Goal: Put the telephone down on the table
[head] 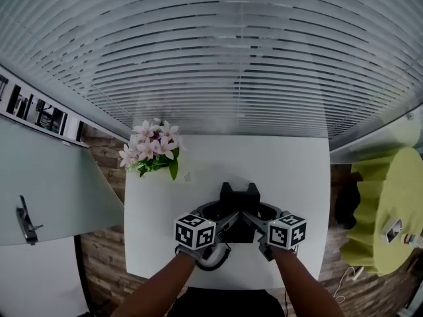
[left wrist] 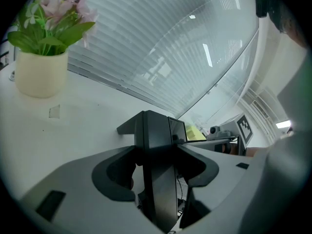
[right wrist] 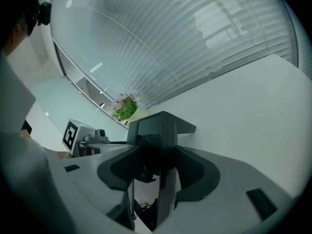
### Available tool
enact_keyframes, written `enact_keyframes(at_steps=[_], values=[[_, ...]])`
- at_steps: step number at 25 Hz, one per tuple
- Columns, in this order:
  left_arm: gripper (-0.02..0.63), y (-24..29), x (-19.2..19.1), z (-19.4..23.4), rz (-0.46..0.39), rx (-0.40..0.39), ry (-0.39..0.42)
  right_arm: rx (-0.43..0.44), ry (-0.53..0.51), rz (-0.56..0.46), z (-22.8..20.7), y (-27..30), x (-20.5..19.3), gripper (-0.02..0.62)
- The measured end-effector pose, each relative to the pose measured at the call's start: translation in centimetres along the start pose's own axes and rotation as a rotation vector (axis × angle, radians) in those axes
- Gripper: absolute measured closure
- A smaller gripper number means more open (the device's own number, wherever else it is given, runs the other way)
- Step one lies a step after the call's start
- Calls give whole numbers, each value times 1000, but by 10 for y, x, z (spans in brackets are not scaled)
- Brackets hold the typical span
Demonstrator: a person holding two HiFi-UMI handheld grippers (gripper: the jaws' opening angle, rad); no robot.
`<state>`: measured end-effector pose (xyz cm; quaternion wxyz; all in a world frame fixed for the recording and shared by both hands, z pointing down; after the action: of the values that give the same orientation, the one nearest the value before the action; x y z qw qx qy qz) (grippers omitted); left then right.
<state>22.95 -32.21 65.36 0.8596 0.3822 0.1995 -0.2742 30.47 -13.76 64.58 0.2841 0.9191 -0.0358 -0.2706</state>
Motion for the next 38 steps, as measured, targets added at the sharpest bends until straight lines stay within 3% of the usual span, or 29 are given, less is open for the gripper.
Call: enact_keyframes(at_steps=[11,16,18,23,29,33,38], values=[[333,2,1,1,3,-4,-19,2,-10,33,-1,-1,5,357],[333,-17,3,1,-25,71,-25,-55,-45,1,11,-14,10,334],[333,-29,8,-6,-34,90,28,-82,-73,-8,18,-22,12,334],[333,-68,29,-42,-103,101,265,-139,-168,-12,42,-44,15,334],[333,-118,28,-76,-161,40,324,-169,-291,-81,94,-78,8,336],[334,-158,30,-116,-205,14,442,-138,-406,-190,145,-111,6,337],[369,-199,37,-160,-362,25,589,-69,-487,-312,196,-144,4,353]])
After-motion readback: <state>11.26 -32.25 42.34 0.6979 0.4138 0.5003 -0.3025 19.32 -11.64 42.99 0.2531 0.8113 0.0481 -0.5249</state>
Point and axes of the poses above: the fingertips, and each gripper's own axes: y forward along the fingers, z to its left, x out of its top, the point moved 10 cm from there along -y, backward along the fingers, and after that the axes turned 2 degrees about y, right-handed, at the moved point
